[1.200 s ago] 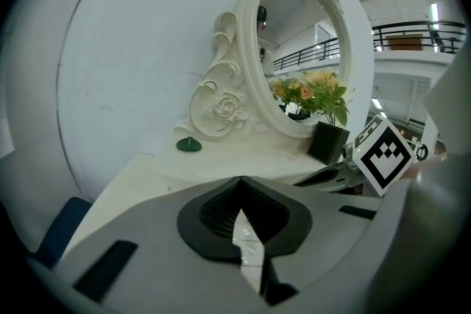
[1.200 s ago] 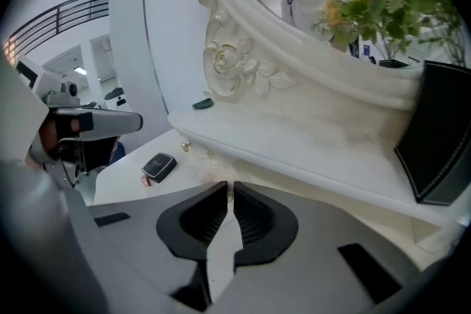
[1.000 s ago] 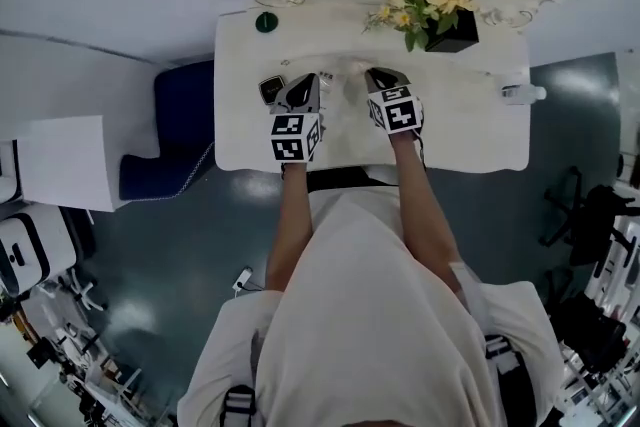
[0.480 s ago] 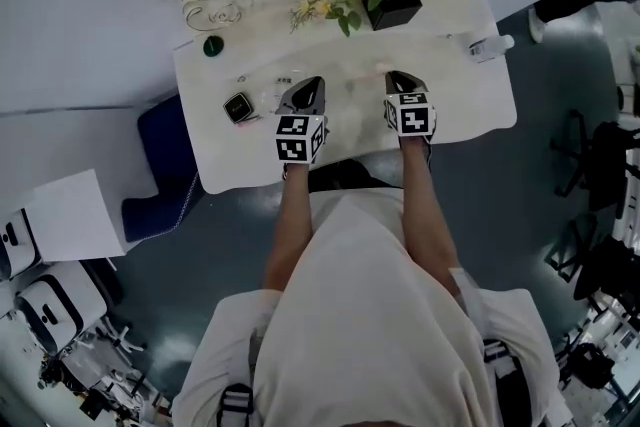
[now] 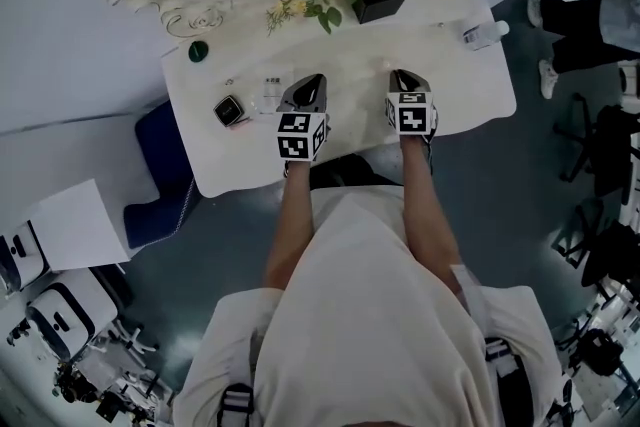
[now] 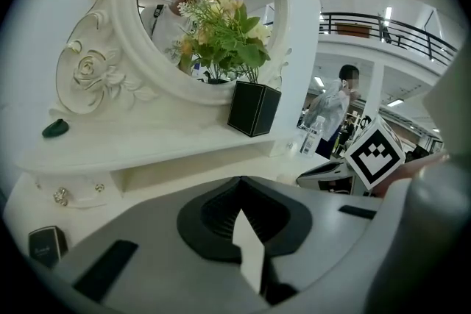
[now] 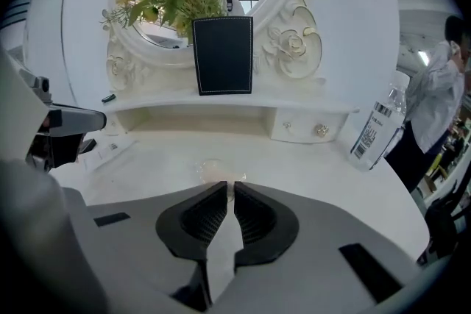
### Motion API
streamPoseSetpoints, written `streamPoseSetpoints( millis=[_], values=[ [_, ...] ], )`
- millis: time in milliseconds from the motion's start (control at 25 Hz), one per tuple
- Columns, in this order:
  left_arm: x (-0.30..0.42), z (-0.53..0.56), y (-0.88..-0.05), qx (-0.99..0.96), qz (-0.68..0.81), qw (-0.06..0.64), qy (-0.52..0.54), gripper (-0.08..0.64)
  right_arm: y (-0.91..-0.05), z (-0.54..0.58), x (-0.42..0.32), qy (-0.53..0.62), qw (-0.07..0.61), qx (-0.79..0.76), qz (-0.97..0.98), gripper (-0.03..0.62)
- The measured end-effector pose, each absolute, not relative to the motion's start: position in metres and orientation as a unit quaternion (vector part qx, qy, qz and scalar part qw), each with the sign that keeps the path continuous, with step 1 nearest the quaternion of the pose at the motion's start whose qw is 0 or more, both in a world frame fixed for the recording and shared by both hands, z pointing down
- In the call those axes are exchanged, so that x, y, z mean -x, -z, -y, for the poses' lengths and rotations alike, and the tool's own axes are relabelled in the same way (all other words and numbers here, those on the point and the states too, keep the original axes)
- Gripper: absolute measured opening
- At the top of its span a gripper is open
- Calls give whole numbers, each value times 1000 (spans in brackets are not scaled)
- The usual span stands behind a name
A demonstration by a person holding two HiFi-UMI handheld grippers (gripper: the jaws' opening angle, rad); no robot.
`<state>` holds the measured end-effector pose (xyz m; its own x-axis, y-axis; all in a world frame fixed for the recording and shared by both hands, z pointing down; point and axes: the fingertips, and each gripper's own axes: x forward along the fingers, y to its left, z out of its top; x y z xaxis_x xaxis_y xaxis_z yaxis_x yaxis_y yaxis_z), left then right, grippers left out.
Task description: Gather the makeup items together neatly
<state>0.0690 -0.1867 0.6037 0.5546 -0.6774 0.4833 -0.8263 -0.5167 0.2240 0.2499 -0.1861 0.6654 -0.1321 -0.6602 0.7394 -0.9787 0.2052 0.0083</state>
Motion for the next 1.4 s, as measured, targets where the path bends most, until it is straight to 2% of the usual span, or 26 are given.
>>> streamPoseSetpoints(
  millis=[280, 400, 880, 1120, 1400],
  values=[
    [-64, 185, -608, -849, 447, 225, -172, 14, -673, 183, -249, -254, 324, -568, 713, 91],
    [-62, 186, -609, -847, 450, 227, -167, 14, -671, 184, -246, -251, 326, -559, 720, 143],
    [-57, 180, -607, -844, 458, 229, -158, 14, -628, 201, -220, -220, 295, -541, 756, 175],
    [-35, 174, -606, -834, 477, 230, -158, 14, -617, 208, -172, -197, 291, -507, 787, 175],
    [18, 157, -613, -801, 524, 246, -154, 14, -623, 201, -82, -176, 306, -421, 836, 175]
  ],
)
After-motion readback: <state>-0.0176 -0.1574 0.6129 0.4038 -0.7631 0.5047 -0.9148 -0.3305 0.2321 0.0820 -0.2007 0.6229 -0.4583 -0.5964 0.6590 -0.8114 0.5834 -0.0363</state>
